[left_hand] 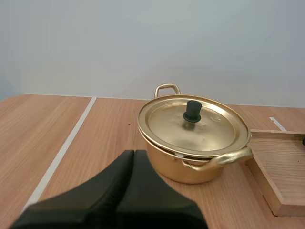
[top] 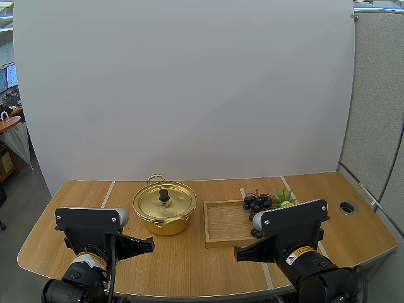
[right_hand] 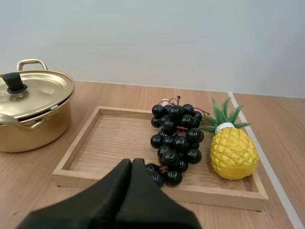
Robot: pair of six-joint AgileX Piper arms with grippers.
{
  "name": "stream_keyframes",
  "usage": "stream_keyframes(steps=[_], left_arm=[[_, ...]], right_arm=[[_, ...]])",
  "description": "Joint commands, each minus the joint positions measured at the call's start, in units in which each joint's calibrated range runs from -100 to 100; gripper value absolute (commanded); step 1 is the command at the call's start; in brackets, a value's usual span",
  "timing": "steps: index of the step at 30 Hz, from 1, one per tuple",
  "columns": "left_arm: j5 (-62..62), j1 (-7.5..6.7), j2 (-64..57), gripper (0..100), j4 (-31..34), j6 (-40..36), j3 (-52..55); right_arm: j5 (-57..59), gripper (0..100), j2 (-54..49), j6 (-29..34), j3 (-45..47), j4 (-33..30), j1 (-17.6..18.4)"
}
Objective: Open the pot, put the grape inside, and close it
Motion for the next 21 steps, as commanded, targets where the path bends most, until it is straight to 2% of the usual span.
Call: stream_keyframes(steps=[1, 21], left_arm=[[-0.46, -0.17, -0.2, 0, 0.71, -0.85, 0.09], [0.58, -0.17, -0.2, 0, 0.71, -0.96, 0.09]], right_arm=[[0.17, 0, -0.41, 0.12, 0.0, -0.19, -0.17], [0.96, 0, -0.41, 0.12, 0.0, -0.19, -0.17]])
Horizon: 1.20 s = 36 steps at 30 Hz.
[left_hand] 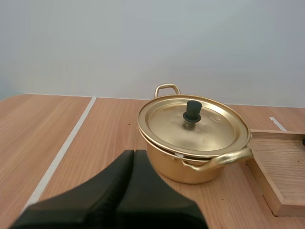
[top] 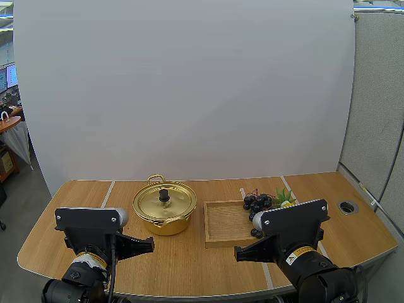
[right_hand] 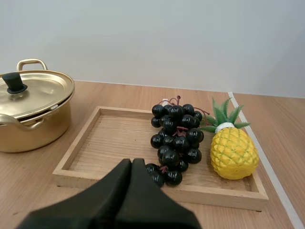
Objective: Open the pot, put the grape inside, and close it
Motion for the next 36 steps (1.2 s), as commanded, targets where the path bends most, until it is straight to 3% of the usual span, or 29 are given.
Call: stream_keyframes(steps=[1, 7, 17, 22, 25, 30, 36], left_arm=[[1.23, -0.17, -0.2, 0, 0.71, -0.87, -1.07], [7.42, -0.17, -0.2, 0, 0.71, -0.32, -10.12], [10.83, -0.17, -0.2, 0, 0.71, 8.28, -25.22], [33.06, -0.17, -0.2, 0, 0.71, 8.38, -34.57], [40.41, -0.17, -0.2, 0, 0.71, 8.38, -38.24], [44.15, -0.17, 1.07, 0, 0.71, 9.95, -40.92], [43.81, -0.17, 14.26, 0, 0.47, 10.34, -41.22]], right_arm=[[1.8, 0, -0.41, 0.12, -1.01, -0.3, -0.17], [9.07, 0, -0.41, 0.12, -11.53, -0.3, -0.17], [23.9, 0, -0.41, 0.12, -27.3, -2.58, -0.17], [36.94, 0, -0.41, 0.12, -31.72, -3.01, -0.17], [42.2, 0, -0.41, 0.12, -33.54, -3.01, -0.17], [44.91, 0, -0.36, 0.47, -36.04, -3.01, -0.17], [47.28, 0, 8.02, 2.7, -39.2, -3.36, -0.17]])
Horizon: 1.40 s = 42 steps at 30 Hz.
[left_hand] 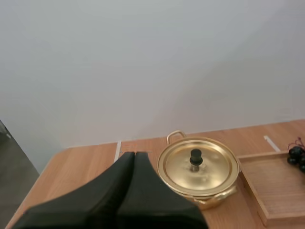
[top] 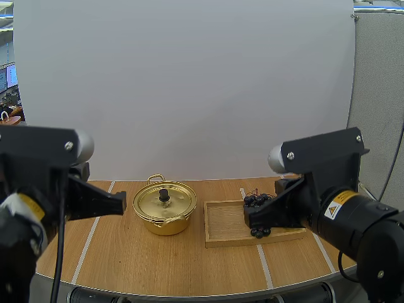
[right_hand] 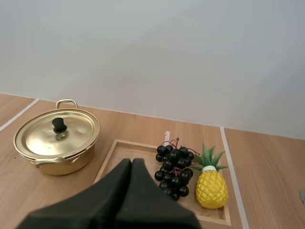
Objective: Open the pot, put the grape inside, and close it
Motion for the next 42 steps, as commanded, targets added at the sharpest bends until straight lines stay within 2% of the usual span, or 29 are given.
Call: stream_keyframes(steps=[1, 11, 18, 22, 24, 27, 30, 31, 32, 39, 42], left_arm=[[-0.64, -0.17, 14.78, 0, 0.36, 0.72, -0.4], [-15.68, -0.17, 32.19, 0, 0.25, 0.85, -1.46], [-15.1, -0.17, 38.88, 1, 0.25, 1.27, -4.45], [-15.28, -0.17, 39.46, 12, 0.25, 1.27, -4.91], [-15.28, -0.17, 39.46, 24, 0.25, 1.27, -4.91], [-15.28, -0.17, 39.46, 47, 0.25, 1.27, -4.91], [-15.05, -0.17, 39.46, 80, 0.25, 1.27, -4.91], [-14.81, -0.17, 39.46, 90, 0.25, 1.27, -4.91], [-14.32, -0.17, 39.46, 100, 0.25, 1.58, -4.91], [-8.91, -0.17, 40.39, 100, 0.0, 8.36, -4.91], [-8.7, -0.17, 43.47, 100, -3.67, 14.75, -4.91]], right_arm=[[1.77, 0, 6.79, 0.89, -2.33, -0.42, -0.17], [-0.15, 0, 25.65, 0.89, -3.06, -0.51, -0.17], [-2.8, 0, 34.78, 0.89, -3.06, -3.51, -0.17], [-2.98, 0, 35.46, 0.89, -3.06, -3.51, -0.17], [-2.98, 0, 35.31, 0.89, -3.06, -3.51, -0.17], [-3.21, 31, 35.22, 0.89, -3.06, -3.51, -0.17], [-3.4, 74, 35.22, 0.89, -3.06, -3.51, -0.17], [-3.4, 91, 35.22, 0.89, -3.06, -3.51, -0.17], [-3.4, 100, 35.22, 0.89, -3.06, -3.51, -0.17], [-3.56, 100, 35.22, 0.89, -3.06, -1.19, -0.17], [-3.56, 100, 35.22, 0.89, -3.06, -1.19, -0.17]])
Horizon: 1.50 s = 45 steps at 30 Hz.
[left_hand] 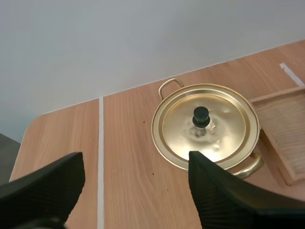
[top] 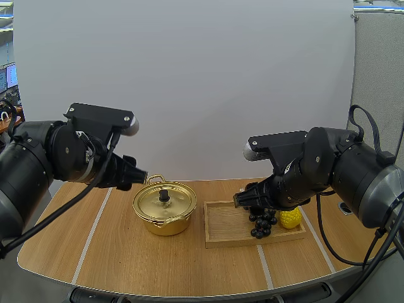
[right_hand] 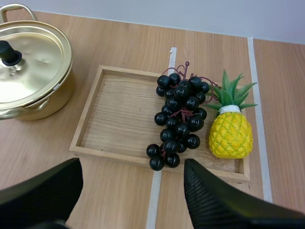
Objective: Open the pot, put the grape inside, and close it
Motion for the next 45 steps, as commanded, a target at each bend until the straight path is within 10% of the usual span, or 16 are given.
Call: stream_keyframes(steps=[1, 7, 45], left_arm=[[0.64, -0.17, 5.25, 100, -6.15, 12.12, -0.52], [3.01, -0.17, 16.59, 100, -18.0, 26.69, -3.19], [6.68, -2.27, 58.67, 100, -19.4, 35.01, -26.5]], right_arm=[[-0.54, 100, -0.29, 0.18, -0.44, 0.6, -0.17], [-0.54, 100, -0.29, 0.18, -0.44, 0.6, -0.17], [-0.54, 100, -0.29, 0.18, -0.44, 0.6, -0.17]])
